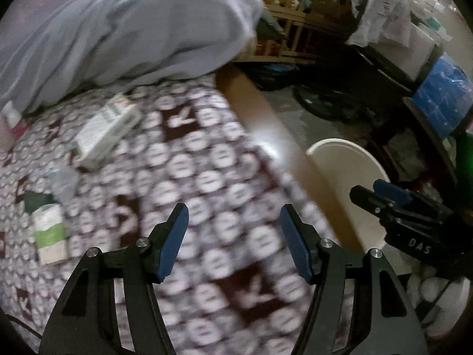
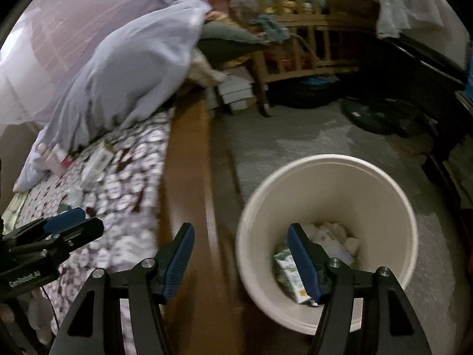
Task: Collect trash
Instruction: 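Move both grippers back toward the bed, then grasp the white-green tissue pack with the left gripper while the right gripper grasps the clear plastic bag, then carry the tissue pack and plastic bag over the cream bin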
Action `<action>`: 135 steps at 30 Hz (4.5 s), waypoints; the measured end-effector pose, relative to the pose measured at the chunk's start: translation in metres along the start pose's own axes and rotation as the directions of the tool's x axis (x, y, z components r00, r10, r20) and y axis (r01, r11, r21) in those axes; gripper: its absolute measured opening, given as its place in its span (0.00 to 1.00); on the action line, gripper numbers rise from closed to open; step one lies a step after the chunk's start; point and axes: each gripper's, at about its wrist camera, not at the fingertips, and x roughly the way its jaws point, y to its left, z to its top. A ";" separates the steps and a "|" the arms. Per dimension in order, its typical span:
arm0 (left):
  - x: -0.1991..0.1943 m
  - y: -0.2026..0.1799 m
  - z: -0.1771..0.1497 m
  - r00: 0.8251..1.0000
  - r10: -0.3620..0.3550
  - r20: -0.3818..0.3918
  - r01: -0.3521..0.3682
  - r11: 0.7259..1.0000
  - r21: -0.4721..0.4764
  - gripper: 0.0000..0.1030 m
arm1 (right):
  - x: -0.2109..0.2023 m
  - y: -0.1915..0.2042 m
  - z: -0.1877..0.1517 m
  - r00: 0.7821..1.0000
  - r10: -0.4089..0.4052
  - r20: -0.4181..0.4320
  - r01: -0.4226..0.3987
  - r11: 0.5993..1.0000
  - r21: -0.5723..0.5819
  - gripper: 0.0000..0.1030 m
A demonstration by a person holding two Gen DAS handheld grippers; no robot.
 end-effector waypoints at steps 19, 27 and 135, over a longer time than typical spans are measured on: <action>-0.026 0.180 -0.050 0.979 0.200 -0.034 -0.201 0.937 -0.285 0.61 | 0.043 0.124 -0.003 0.986 0.135 -0.099 -0.152 0.969 -0.195 0.66; 0.009 0.206 -0.053 0.977 0.192 -0.090 -0.212 0.917 -0.337 0.61 | 0.054 0.164 0.000 0.978 0.172 -0.122 -0.198 0.947 -0.253 0.67; 0.043 -0.113 0.014 0.988 -0.143 -0.065 0.151 0.978 0.142 0.32 | -0.017 -0.063 -0.010 0.997 -0.060 0.038 0.056 0.993 0.101 0.25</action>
